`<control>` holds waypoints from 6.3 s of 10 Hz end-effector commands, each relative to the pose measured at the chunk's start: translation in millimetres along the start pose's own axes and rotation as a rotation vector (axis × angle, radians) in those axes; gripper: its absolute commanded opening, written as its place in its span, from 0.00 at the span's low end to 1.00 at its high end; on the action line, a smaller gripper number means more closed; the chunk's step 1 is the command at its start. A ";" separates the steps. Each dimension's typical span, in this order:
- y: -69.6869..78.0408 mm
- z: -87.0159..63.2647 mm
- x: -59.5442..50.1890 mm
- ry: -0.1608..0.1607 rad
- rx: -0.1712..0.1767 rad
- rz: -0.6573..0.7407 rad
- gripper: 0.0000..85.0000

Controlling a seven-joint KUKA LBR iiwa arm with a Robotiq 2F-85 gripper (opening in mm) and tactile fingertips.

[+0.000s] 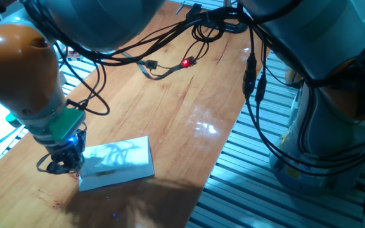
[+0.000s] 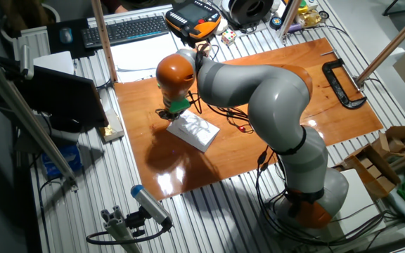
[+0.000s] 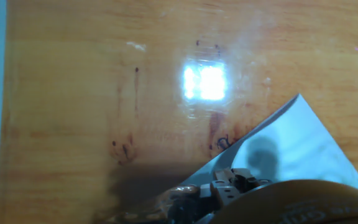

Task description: Unfold a piece of paper

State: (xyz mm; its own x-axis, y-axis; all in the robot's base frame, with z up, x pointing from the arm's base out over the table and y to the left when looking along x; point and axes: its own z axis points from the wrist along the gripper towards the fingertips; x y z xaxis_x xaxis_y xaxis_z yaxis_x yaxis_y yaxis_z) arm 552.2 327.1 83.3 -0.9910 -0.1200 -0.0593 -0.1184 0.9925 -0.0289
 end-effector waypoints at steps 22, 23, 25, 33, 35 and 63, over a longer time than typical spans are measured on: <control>-9.8 -17.8 -11.6 0.022 0.001 -0.101 0.02; -9.8 -17.8 -11.6 0.017 0.008 -0.097 0.02; -9.8 -17.8 -11.6 0.015 0.005 -0.052 0.02; -9.8 -17.8 -11.6 0.067 -0.061 -0.137 0.02; -12.2 -18.3 -11.5 0.066 -0.062 -0.166 0.02; -96.5 -19.1 -60.7 0.070 -0.050 -0.112 0.02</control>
State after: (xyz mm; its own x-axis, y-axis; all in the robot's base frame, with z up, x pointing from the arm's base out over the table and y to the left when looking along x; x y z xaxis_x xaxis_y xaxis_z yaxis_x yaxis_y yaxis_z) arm 622.8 239.0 108.7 -0.9726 -0.2322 0.0111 -0.2320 0.9725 0.0184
